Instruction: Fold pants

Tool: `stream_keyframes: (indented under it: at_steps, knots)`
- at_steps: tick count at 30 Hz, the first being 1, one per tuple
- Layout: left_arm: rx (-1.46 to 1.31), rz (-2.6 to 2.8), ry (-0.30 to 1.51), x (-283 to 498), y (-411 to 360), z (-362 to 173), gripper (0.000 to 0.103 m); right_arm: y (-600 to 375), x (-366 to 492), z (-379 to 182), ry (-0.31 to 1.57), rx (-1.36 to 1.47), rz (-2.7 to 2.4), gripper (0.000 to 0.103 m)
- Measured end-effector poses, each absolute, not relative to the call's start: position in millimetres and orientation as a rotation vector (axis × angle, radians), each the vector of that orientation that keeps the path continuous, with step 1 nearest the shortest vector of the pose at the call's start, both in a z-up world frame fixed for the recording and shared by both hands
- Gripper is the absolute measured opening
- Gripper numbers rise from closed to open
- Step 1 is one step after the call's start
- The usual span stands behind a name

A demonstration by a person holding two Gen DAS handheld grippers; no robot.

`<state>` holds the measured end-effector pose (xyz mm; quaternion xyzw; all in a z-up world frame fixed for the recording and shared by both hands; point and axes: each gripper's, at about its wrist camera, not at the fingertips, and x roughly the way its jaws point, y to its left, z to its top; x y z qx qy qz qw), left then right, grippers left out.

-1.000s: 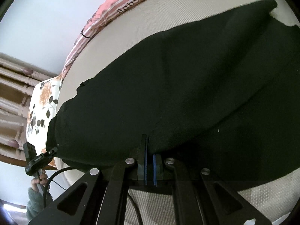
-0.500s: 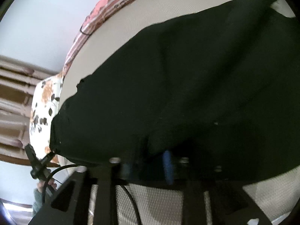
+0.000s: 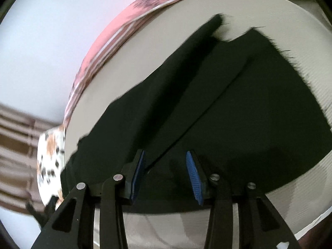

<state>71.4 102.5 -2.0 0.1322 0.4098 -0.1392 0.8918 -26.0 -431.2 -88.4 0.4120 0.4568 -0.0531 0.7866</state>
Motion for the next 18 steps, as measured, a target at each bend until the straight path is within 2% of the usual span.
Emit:
stream_keyframes:
  at_steps: [18]
  knots:
    - [0.383,-0.832,0.951,36.8,-141.9,-53.6,0.059,-517.4,-16.4,-113.0,0.933,1.002,-0.126,0.039]
